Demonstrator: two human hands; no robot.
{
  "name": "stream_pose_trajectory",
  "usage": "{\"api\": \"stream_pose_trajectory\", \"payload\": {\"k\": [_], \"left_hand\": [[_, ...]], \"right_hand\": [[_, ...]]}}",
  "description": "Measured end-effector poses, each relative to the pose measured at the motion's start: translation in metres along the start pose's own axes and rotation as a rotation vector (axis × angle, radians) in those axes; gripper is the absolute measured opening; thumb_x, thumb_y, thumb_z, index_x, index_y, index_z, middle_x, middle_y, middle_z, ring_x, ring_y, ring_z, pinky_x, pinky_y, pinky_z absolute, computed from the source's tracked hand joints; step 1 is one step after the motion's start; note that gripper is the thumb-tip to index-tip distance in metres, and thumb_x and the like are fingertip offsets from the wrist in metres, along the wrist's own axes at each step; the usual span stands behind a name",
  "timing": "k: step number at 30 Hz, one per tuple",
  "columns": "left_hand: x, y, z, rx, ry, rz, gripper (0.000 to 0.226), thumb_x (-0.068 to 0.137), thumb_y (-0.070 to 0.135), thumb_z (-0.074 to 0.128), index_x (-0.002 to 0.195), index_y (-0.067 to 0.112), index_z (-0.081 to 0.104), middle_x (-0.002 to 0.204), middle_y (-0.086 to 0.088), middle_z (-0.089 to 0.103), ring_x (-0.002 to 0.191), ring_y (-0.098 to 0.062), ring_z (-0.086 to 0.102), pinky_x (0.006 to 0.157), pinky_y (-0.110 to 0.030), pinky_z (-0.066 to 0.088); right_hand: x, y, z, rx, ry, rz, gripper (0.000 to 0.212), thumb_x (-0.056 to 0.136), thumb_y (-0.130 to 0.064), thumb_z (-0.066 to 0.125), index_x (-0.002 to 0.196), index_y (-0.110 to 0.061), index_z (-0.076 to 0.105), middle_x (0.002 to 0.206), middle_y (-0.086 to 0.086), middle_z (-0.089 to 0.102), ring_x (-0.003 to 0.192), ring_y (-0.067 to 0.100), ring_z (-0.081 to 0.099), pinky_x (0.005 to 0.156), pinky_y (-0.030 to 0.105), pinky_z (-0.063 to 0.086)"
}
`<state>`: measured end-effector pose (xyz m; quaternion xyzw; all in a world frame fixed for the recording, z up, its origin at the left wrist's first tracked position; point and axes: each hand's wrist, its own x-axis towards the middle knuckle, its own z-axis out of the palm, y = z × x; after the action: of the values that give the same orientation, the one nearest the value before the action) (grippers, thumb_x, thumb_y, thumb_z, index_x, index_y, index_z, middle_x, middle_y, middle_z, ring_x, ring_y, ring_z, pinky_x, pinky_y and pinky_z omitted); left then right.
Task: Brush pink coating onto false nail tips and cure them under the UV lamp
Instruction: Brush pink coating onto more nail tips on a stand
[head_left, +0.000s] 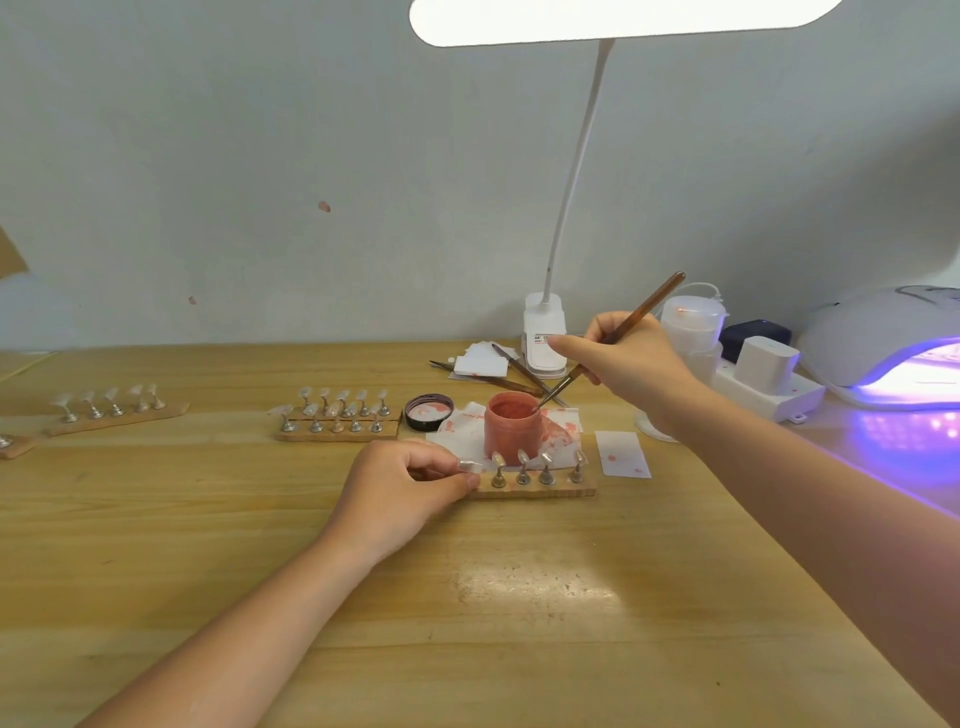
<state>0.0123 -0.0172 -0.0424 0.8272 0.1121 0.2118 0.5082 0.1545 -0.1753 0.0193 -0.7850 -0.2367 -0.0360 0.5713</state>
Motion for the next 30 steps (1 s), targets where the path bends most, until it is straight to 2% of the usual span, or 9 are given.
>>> {"api": "stream_pose_trajectory", "payload": {"k": [4, 9, 12, 16, 18, 22, 26, 28, 30], "left_hand": [[-0.001, 0.003, 0.000, -0.020, -0.008, -0.013, 0.015, 0.068, 0.009, 0.077, 0.062, 0.021, 0.071, 0.072, 0.010, 0.069, 0.068, 0.001, 0.061, 0.061, -0.004, 0.043], [-0.002, 0.004, -0.001, -0.023, -0.026, -0.014, 0.014, 0.071, 0.006, 0.075, 0.064, 0.018, 0.073, 0.072, 0.011, 0.069, 0.069, 0.001, 0.061, 0.060, -0.002, 0.041], [-0.003, 0.005, -0.001, -0.021, -0.022, -0.012, 0.011, 0.070, 0.007, 0.075, 0.065, 0.017, 0.073, 0.072, 0.010, 0.069, 0.070, 0.000, 0.061, 0.060, -0.002, 0.041], [-0.004, 0.004, -0.001, 0.003, -0.006, 0.016, 0.013, 0.069, 0.009, 0.077, 0.063, 0.020, 0.072, 0.069, 0.011, 0.069, 0.071, -0.003, 0.062, 0.061, -0.003, 0.042], [-0.004, 0.004, -0.001, 0.010, 0.004, 0.036, 0.016, 0.069, 0.008, 0.077, 0.063, 0.022, 0.072, 0.069, 0.011, 0.069, 0.071, -0.005, 0.062, 0.062, -0.005, 0.043], [-0.005, 0.003, 0.000, 0.074, 0.014, 0.100, 0.025, 0.070, 0.008, 0.076, 0.060, 0.029, 0.068, 0.068, 0.013, 0.066, 0.071, -0.004, 0.060, 0.062, -0.006, 0.042], [-0.008, 0.002, 0.002, 0.134, 0.046, 0.174, 0.027, 0.071, 0.004, 0.073, 0.061, 0.028, 0.068, 0.071, 0.012, 0.066, 0.068, -0.001, 0.056, 0.061, -0.007, 0.039], [-0.009, 0.003, 0.001, 0.116, 0.063, 0.177, 0.028, 0.072, 0.005, 0.073, 0.061, 0.030, 0.067, 0.067, 0.018, 0.066, 0.061, 0.004, 0.054, 0.056, -0.004, 0.035], [-0.009, 0.004, 0.000, 0.072, 0.046, 0.161, 0.024, 0.071, 0.012, 0.074, 0.061, 0.033, 0.067, 0.065, 0.024, 0.065, 0.055, 0.006, 0.053, 0.053, -0.005, 0.035]], "right_hand": [[-0.002, 0.000, -0.005, -0.014, -0.002, -0.030, 0.033, 0.081, -0.020, 0.069, 0.056, -0.012, 0.049, 0.046, -0.003, 0.049, 0.036, -0.002, 0.042, 0.043, 0.010, 0.038], [-0.009, -0.002, -0.004, 0.062, 0.078, -0.087, 0.033, 0.081, -0.025, 0.069, 0.059, -0.009, 0.051, 0.048, 0.000, 0.048, 0.040, 0.003, 0.042, 0.050, 0.019, 0.039], [-0.023, -0.003, 0.001, 0.195, 0.093, -0.111, 0.036, 0.083, -0.032, 0.066, 0.059, -0.010, 0.051, 0.043, -0.004, 0.051, 0.038, 0.004, 0.043, 0.046, 0.015, 0.037], [-0.047, -0.003, 0.012, 0.326, 0.010, -0.145, 0.038, 0.082, -0.038, 0.056, 0.071, -0.002, 0.060, 0.049, 0.003, 0.062, 0.037, 0.010, 0.050, 0.041, 0.013, 0.039], [-0.059, -0.001, 0.017, 0.328, -0.016, -0.188, 0.034, 0.081, -0.038, 0.052, 0.071, -0.008, 0.064, 0.054, 0.001, 0.065, 0.042, 0.011, 0.055, 0.044, 0.013, 0.040], [-0.083, 0.004, 0.022, 0.196, -0.044, -0.304, 0.021, 0.082, -0.036, 0.053, 0.073, -0.024, 0.067, 0.062, -0.008, 0.066, 0.055, 0.000, 0.058, 0.049, 0.014, 0.042], [-0.098, 0.013, 0.024, 0.162, -0.033, -0.407, 0.033, 0.090, -0.034, 0.055, 0.062, -0.019, 0.064, 0.060, -0.005, 0.062, 0.056, 0.002, 0.054, 0.055, 0.017, 0.041], [-0.102, 0.015, 0.024, 0.171, -0.054, -0.440, 0.045, 0.089, -0.038, 0.045, 0.057, -0.011, 0.062, 0.057, 0.003, 0.061, 0.055, 0.002, 0.052, 0.057, 0.014, 0.039], [-0.105, 0.017, 0.025, 0.156, -0.066, -0.477, 0.050, 0.090, -0.035, 0.038, 0.056, -0.007, 0.062, 0.055, 0.001, 0.060, 0.055, 0.000, 0.053, 0.058, 0.012, 0.039]]}}
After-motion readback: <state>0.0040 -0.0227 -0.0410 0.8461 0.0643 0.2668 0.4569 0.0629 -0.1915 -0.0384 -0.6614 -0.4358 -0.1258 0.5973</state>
